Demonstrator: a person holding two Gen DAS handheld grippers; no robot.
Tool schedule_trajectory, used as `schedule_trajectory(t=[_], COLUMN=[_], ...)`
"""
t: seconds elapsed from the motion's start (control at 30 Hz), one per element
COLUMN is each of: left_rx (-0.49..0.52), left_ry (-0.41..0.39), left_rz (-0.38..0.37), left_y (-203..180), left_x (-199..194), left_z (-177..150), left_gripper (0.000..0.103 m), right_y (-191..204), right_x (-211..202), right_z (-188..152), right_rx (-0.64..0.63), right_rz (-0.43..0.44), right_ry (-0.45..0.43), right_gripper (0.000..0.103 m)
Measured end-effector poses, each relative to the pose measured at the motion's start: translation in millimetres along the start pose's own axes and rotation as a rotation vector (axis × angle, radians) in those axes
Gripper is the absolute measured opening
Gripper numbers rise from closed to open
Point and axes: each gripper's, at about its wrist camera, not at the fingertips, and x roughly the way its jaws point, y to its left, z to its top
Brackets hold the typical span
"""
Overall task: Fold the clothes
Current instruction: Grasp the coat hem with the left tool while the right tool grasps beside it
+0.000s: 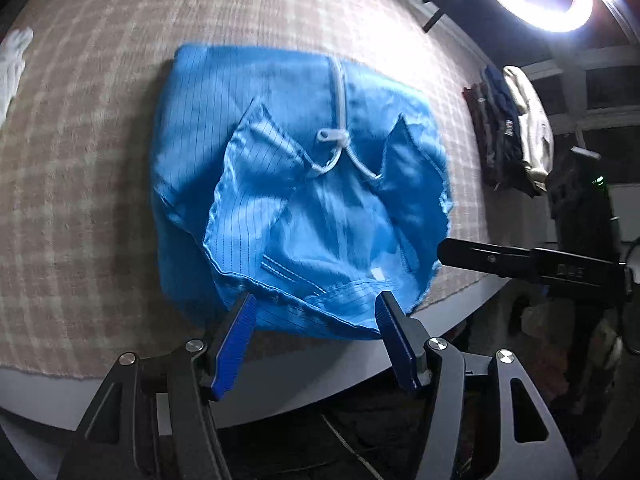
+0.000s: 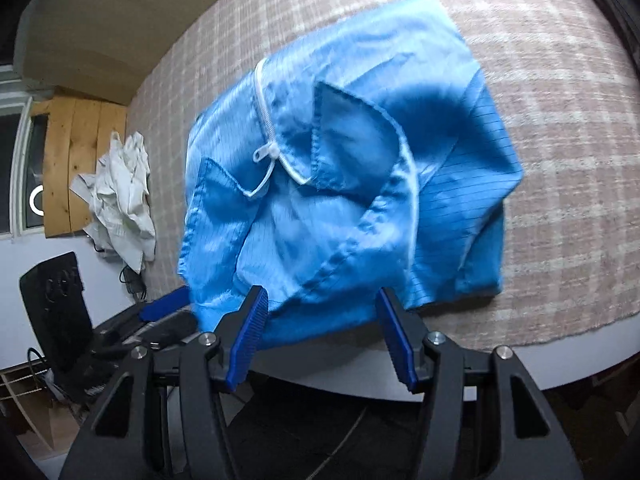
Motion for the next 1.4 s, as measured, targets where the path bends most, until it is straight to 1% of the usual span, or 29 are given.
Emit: schedule_trajectory(t=[0.1, 0.17, 0.3, 0.43, 0.5, 0.6, 0.67, 0.77, 0.83, 0.87, 0.93, 0.97, 1.0, 1.03, 1.07, 1.13, 1.2, 1.3, 1.37, 1.4], left_rx=[-0.016, -0.029, -0.065, -0.07, -0.067, -0.038, -0.034, -0.028, -0.02, -0.012, 0.007, 0.015, 0.017, 0.019, 0.019, 0.013, -0.006, -0.034, -0.053, -0.061], left_ry=[0.018, 0.03, 0.033, 0.024, 0.036, 0.075, 0.12, 0.142, 0.151, 0.148, 0.143, 0.135, 0.126, 0.115, 0.102, 0.077, 0.033, -0.053, -0.143, -0.18], left_rz=[-0.011, -0.02, -0.021, 0.027, 0.037, 0.055, 0.047, 0.036, 0.026, 0.012, -0.013, -0.024, -0.035, -0.048, -0.064, -0.087, -0.125, -0.186, -0.233, -0.237], left_y=[6.3, 10.8, 25.9, 31.5, 30.7, 25.1, 23.6, 24.0, 24.4, 23.8, 22.2, 21.9, 22.3, 23.1, 24.6, 28.2, 34.0, 39.9, 44.0, 46.0], left_x=[5.1, 8.4, 1.9, -7.8, -6.5, 4.9, 16.0, 24.3, 28.4, 28.8, 28.6, 28.1, 27.5, 26.5, 25.0, 21.7, 15.1, 3.7, -9.1, -14.2], left_z=[-4.3, -7.6, -12.3, -5.5, -1.2, 2.4, 1.6, -1.9, -4.7, -5.7, -6.9, -7.5, -7.9, -8.5, -9.3, -10.7, -13.2, -12.5, -11.2, -9.8], left_gripper=[0.059, 0.059, 0.059, 0.06, 0.061, 0.061, 0.061, 0.06, 0.056, 0.049, 0.04, 0.036, 0.033, 0.022, 0.016, 0.015, 0.011, 0.007, 0.007, 0.008], right_y=[5.2, 2.1, -12.7, -7.3, -4.2, -1.2, 3.1, 10.8, 13.3, 13.4, 10.7, 8.1, 5.4, 1.8, -2.1, -6.0, -10.3, -20.2, -25.9, -28.2], right_x=[8.8, 19.2, 29.8, 20.2, 17.9, 19.4, 24.1, 31.4, 36.5, 39.2, 44.2, 45.7, 47.7, 50.1, 52.3, 52.8, 46.3, 27.1, 13.2, 8.6], right_z=[3.6, 3.1, -5.4, -2.6, -2.5, -4.2, -2.7, -2.3, -3.3, -4.8, -9.2, -11.3, -13.3, -15.7, -18.3, -23.3, -28.6, -32.4, -34.3, -36.0], right_rx=[-0.003, 0.009, 0.088, 0.066, 0.058, 0.066, 0.075, 0.058, 0.047, 0.041, 0.028, 0.023, 0.018, 0.019, 0.023, 0.006, -0.01, 0.0, -0.005, -0.004], right_rz=[-0.039, -0.052, 0.002, -0.013, -0.021, -0.049, -0.056, -0.084, -0.101, -0.106, -0.101, -0.091, -0.08, -0.052, -0.014, 0.054, 0.132, 0.281, 0.359, 0.389], right_ry=[0.038, 0.079, 0.145, 0.106, 0.098, 0.104, 0.11, 0.118, 0.128, 0.13, 0.127, 0.123, 0.123, 0.124, 0.124, 0.104, 0.041, -0.096, -0.197, -0.24], right_gripper=[0.056, 0.056, 0.056, 0.056, 0.056, 0.056, 0.056, 0.056, 0.056, 0.056, 0.054, 0.05, 0.034, 0.016, 0.011, 0.009, 0.006, 0.005, 0.005, 0.005])
